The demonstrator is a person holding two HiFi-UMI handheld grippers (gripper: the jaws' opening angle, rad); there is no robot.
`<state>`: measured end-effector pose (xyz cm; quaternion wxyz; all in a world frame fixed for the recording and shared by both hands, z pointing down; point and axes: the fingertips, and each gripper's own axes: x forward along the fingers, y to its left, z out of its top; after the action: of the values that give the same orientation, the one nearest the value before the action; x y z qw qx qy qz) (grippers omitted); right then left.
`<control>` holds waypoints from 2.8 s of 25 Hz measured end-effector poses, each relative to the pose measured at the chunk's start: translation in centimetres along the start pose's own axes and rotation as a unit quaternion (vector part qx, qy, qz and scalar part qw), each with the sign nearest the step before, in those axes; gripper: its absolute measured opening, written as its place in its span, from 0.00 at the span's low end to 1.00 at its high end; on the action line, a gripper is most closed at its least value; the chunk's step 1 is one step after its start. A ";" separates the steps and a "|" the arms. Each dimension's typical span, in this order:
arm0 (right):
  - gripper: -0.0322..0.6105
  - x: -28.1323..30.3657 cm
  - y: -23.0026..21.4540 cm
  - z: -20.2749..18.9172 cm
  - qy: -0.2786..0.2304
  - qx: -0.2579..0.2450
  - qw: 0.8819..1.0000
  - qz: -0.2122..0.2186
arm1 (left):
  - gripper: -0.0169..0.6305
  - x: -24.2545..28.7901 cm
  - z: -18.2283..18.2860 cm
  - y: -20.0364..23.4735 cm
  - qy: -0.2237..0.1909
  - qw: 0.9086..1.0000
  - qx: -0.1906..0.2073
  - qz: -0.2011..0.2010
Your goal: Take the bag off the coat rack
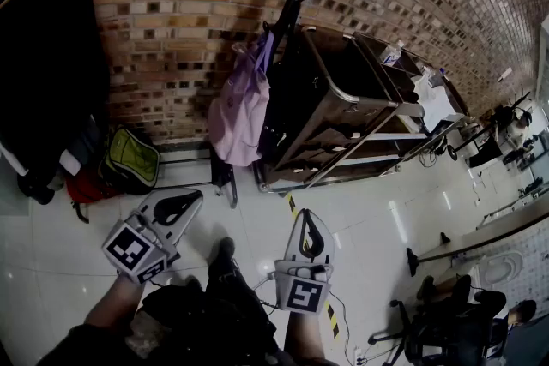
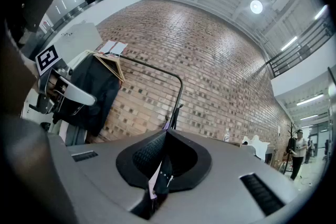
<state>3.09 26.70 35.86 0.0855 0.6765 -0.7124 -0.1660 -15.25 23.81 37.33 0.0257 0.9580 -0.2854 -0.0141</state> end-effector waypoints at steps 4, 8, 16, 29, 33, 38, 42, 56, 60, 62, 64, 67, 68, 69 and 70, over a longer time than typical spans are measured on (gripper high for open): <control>0.07 1.9 -0.3 -1.1 -0.002 0.003 1.000 0.001 | 0.05 1.5 0.1 1.3 -0.003 1.000 0.009 0.006; 0.07 4.9 -0.7 -2.3 -0.003 0.011 1.000 0.008 | 0.05 3.3 -0.3 3.3 0.003 1.000 0.013 0.010; 0.07 14.6 -3.4 -4.9 -0.019 0.023 0.999 0.013 | 0.05 10.3 -0.6 9.7 -0.002 0.999 0.025 0.030; 0.07 30.3 -9.5 -7.5 -0.030 0.040 0.998 0.041 | 0.05 23.7 1.8 18.3 -0.010 0.999 0.028 0.045; 0.07 33.7 -10.6 -8.1 -0.031 0.053 0.997 0.051 | 0.05 26.5 2.4 20.2 -0.009 0.998 0.039 0.055; 0.07 37.4 -11.2 -8.4 -0.049 0.060 0.995 0.066 | 0.05 29.1 2.6 22.5 -0.010 0.997 0.045 0.068; 0.07 40.2 -12.1 -7.9 -0.083 0.096 0.988 0.089 | 0.05 30.9 2.6 23.9 -0.005 0.996 0.048 0.076; 0.17 47.8 -11.3 -6.0 -0.144 0.187 0.950 0.205 | 0.05 35.3 3.6 26.8 -0.006 0.992 0.071 0.108; 0.27 49.4 -10.8 -5.1 -0.138 0.196 0.943 0.232 | 0.05 35.7 4.3 26.9 -0.011 0.992 0.073 0.105; 0.29 50.2 -10.7 -4.7 -0.137 0.207 0.938 0.240 | 0.05 36.0 4.6 26.7 -0.011 0.992 0.079 0.096; 0.31 51.1 -10.8 -4.2 -0.140 0.213 0.936 0.242 | 0.05 36.4 4.8 26.7 -0.011 0.993 0.080 0.089; 0.32 52.3 -10.9 -3.2 -0.151 0.198 0.939 0.238 | 0.05 36.7 4.9 27.5 -0.018 0.994 0.072 0.083; 0.32 52.6 -10.7 -3.0 -0.152 0.189 0.940 0.239 | 0.05 36.8 4.9 27.9 -0.020 0.994 0.072 0.080; 0.33 52.9 -10.5 -2.9 -0.150 0.182 0.941 0.243 | 0.05 37.0 4.8 28.3 -0.020 0.994 0.072 0.076; 0.34 53.3 -10.2 -2.8 -0.147 0.177 0.941 0.247 | 0.05 37.2 4.8 28.6 -0.019 0.995 0.072 0.073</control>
<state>9.84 -26.81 29.45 -0.1024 0.4516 -0.8796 -0.1085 0.07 -20.72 33.75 -0.0481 0.9335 -0.3552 -0.0092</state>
